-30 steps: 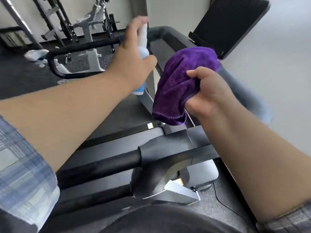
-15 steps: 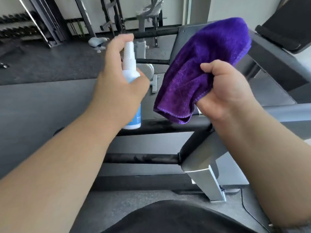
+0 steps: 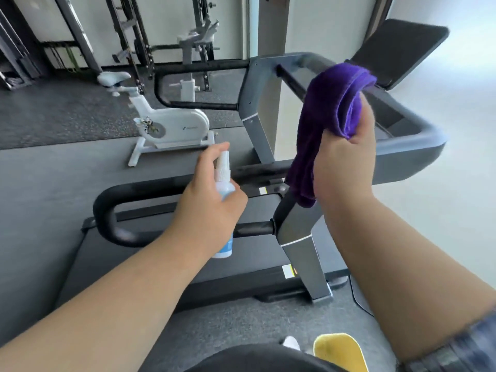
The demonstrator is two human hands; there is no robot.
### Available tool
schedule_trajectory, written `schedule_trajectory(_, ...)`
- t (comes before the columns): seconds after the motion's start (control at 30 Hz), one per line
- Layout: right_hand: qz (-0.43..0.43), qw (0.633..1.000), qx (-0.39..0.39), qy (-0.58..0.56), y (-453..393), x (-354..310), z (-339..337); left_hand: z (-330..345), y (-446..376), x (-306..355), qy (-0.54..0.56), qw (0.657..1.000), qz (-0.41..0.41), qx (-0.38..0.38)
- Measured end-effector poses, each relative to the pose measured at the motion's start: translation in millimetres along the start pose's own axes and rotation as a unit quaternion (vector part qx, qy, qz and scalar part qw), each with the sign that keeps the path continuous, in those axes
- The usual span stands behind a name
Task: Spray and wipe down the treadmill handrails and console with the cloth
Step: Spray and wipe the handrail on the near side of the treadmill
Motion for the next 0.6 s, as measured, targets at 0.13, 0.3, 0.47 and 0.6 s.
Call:
schedule_trajectory(0.13,-0.074,0.971,-0.123,0.190,6,35,42,4,8,2,0.007,1.000,0.004,0.017)
schedule_trajectory(0.3,-0.115,0.803,-0.318,0.490,32,101,93,-6,12,-4,-0.012,0.999,-0.011,0.046)
schedule_trajectory(0.47,-0.139,0.784,-0.387,0.465,41,99,123,-6,9,-11,0.002,0.997,-0.036,0.067)
schedule_trajectory(0.6,-0.149,0.758,-0.505,0.386,29,85,120,-5,13,-15,0.016,0.997,-0.042,0.064)
Point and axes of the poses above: each hand's wrist, its own y-axis away from the middle knuckle, its own z-axis out of the palm, x = y × z, the point moved 9 cm from there along -y, towards the middle knuckle, and after that the axes turned 5 degrees about y, right-handed, at the moved point
